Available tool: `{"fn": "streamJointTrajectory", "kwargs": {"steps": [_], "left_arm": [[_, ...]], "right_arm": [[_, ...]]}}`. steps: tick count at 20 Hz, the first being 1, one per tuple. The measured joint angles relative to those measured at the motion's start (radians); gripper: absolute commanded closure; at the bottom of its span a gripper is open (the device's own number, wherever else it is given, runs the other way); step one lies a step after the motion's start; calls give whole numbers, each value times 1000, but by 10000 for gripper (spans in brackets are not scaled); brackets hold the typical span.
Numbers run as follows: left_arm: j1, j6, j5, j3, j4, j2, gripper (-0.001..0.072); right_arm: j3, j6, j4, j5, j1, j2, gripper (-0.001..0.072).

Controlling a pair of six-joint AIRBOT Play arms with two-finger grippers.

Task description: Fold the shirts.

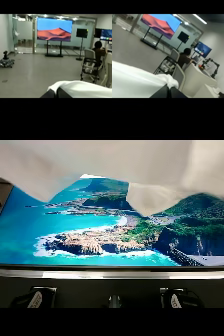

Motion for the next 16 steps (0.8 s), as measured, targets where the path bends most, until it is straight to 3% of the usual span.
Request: {"fn": "streamJointTrajectory", "kwargs": {"steps": [3,8,12,16], "left_arm": [[5,-18,-7,32,15,8,687],[7,-29,-151,-13,11,-42,686],[5,6,-234,-239,-3,-140,686],[-26,61,-196,-538,32,-286,686]], "right_arm": [[15,17,-27,21,0,25,696],[22,37,-42,203,0,-70,696],[12,49,-26,410,5,-298,697],[-36,51,-44,522,80,-606,697]]}}
